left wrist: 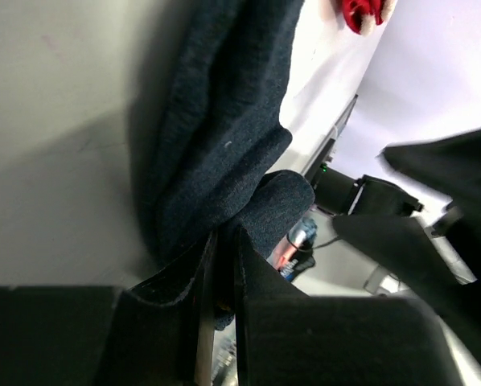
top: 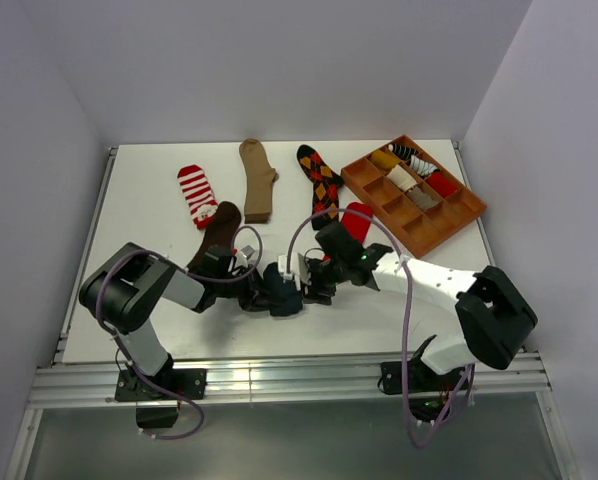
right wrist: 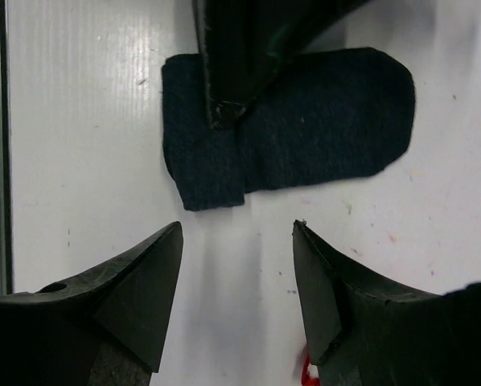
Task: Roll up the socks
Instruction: Roll the sock at the center of the board.
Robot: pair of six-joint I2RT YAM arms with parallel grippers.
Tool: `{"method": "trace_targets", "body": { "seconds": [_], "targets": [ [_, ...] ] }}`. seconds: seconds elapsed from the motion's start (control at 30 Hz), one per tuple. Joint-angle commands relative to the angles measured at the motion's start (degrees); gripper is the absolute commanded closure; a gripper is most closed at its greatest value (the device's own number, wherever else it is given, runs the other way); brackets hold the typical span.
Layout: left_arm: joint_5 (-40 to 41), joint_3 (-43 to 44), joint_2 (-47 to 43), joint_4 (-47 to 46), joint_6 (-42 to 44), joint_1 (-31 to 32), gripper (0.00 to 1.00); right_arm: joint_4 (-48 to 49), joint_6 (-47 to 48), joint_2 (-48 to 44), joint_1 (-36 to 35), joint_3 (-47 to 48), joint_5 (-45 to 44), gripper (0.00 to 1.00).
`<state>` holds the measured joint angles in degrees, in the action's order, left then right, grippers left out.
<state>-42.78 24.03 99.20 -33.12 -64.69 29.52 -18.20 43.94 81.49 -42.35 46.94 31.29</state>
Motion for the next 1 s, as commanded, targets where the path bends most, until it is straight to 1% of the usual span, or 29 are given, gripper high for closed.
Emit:
{"method": "trace_targets", "body": {
  "seconds": [0.0, 0.03, 0.1, 0.2, 0.37, 0.43, 0.73, 0.93, 0.97],
  "targets": [
    [2.0, -1.7, 3.1, 6.9, 0.9, -0.2, 1.0, 7.8, 3.5, -2.0, -4.9, -2.5, -5.4, 0.35],
    [1.7, -2.0, 3.4, 6.4, 0.4, -0.2, 1.0, 7.9, 4.1, -1.7, -6.4, -2.7, -8.4, 0.36],
    [1.3, -2.2, 4.2, 5.5, 0.2, -0.2, 1.0, 8.8, 4.7, -0.9, -9.9, -3.3, -9.7, 0.35],
    [0.9, -2.4, 5.2, 5.1, 0.4, -0.3, 1.0, 9.4, 5.4, 0.0, -12.9, -3.8, -12.2, 0.35],
    [0.2, -2.8, 5.9, 4.5, 0.4, -0.4, 1.0, 10.6, 5.2, 1.3, -16.2, -4.4, -15.0, 0.36],
    [0.0, -2.8, 5.8, 4.6, 0.8, -0.6, 1.0, 9.8, 5.0, 2.2, -17.6, -4.0, -16.2, 0.38],
    [-0.1, -2.4, 5.6, 6.0, 2.1, -1.2, 0.99, 7.4, 3.9, 5.9, -20.1, -1.9, -18.5, 0.43],
    [-0.9, -2.8, 6.4, 4.6, 1.8, -1.2, 1.0, 6.5, 2.4, 10.4, -20.5, 0.5, -20.2, 0.57],
    [-0.8, -2.8, 6.1, 4.8, 1.9, -1.2, 1.0, 6.3, 2.0, 10.8, -20.6, 1.0, -20.4, 0.63]
  ]
}}
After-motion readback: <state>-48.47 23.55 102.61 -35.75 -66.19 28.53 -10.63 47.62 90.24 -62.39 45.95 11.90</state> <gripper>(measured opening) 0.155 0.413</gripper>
